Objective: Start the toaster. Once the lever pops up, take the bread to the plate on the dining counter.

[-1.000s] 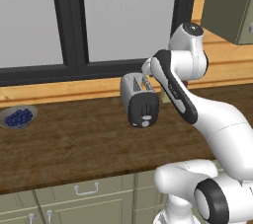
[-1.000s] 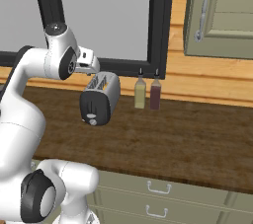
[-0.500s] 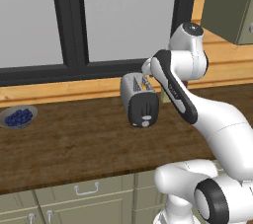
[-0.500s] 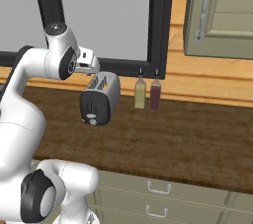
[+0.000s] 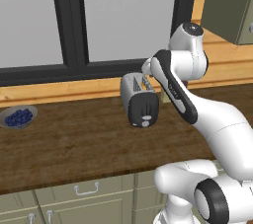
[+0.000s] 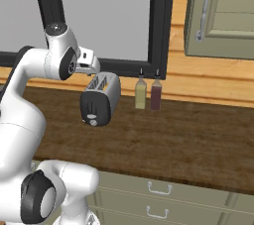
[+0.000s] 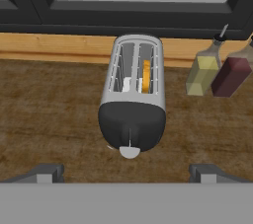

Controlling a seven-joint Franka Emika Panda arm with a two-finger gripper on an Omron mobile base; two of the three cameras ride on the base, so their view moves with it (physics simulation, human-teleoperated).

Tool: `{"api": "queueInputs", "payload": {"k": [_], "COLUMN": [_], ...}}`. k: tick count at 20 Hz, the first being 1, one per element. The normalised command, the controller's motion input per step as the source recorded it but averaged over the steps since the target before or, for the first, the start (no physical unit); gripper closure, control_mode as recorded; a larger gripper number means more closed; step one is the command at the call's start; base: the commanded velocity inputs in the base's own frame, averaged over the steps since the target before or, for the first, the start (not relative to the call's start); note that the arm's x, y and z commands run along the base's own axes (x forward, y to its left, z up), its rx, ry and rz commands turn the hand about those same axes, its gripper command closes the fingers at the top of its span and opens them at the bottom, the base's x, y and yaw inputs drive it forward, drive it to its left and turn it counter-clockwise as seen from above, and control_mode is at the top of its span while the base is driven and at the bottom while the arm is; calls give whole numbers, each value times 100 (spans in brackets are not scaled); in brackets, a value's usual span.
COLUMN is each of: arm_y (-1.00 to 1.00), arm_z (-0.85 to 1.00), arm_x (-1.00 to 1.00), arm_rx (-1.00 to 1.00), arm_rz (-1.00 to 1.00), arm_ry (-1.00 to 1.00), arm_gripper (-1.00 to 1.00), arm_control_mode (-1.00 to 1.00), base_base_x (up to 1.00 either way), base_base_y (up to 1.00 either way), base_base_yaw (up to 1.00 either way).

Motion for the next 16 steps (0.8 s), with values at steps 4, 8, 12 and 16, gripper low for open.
{"api": "queueInputs", "payload": {"k": [4, 8, 12, 16], "arm_y": [0, 0, 0, 0], "arm_z": [0, 0, 0, 0], "arm_x": [0, 0, 0, 0], "arm_rx": [0, 0, 0, 0], "arm_rz": [0, 0, 0, 0], "arm_ry": [0, 0, 0, 0], "arm_gripper": [-100, -100, -100, -100], "arm_control_mode": [-100, -100, -100, -100], "base_base_x": [0, 0, 0, 0], "base_base_y": [0, 0, 0, 0], "base_base_yaw": [0, 0, 0, 0]}}
